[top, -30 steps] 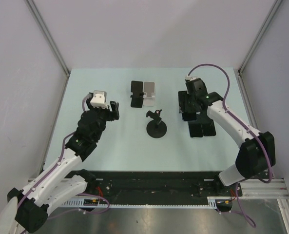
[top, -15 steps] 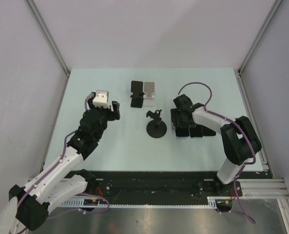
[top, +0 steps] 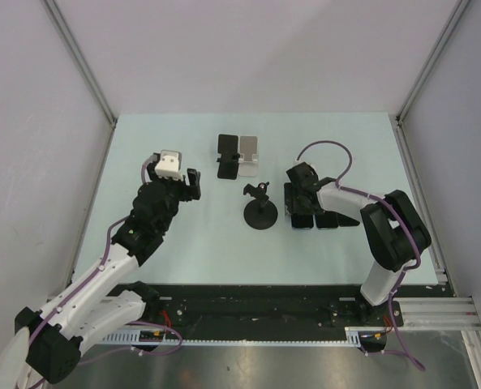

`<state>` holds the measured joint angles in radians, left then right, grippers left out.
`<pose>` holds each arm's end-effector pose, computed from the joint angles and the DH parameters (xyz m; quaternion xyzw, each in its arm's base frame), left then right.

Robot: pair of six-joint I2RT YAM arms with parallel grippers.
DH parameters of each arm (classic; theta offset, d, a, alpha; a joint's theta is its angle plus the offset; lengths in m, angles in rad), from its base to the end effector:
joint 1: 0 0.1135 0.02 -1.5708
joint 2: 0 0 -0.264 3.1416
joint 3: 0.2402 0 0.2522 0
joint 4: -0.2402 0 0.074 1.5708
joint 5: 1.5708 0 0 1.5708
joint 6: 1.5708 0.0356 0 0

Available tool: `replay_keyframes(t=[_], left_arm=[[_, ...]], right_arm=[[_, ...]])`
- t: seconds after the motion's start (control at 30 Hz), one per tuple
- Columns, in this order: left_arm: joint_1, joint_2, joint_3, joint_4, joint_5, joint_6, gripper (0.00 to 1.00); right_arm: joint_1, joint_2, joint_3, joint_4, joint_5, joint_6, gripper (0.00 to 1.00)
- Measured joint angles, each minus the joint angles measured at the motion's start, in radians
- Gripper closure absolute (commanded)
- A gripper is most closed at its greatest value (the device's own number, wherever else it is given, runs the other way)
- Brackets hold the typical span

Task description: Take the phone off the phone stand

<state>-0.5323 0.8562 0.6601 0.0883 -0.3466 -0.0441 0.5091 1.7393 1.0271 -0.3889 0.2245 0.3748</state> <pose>0.1835 -0.0940 0.3125 0.0654 0.7391 -0.0640 0.6673 0.2991 0.1579 0.1622 -0.0388 0.9660 0.0004 0.2556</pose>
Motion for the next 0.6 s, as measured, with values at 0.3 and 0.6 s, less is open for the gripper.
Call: replay_keyframes(t=[0.3, 0.6], left_arm=[[0.001, -0.015, 0.0, 0.0, 0.019, 0.0, 0.23], [0.001, -0.022, -0.007, 0.005, 0.04, -0.004, 0.23]], right_arm=[[0.026, -0.001, 0.0, 0.003, 0.055, 0.011, 0.32], [0.07, -0.009, 0.0, -0.03, 0.119, 0.01, 0.17]])
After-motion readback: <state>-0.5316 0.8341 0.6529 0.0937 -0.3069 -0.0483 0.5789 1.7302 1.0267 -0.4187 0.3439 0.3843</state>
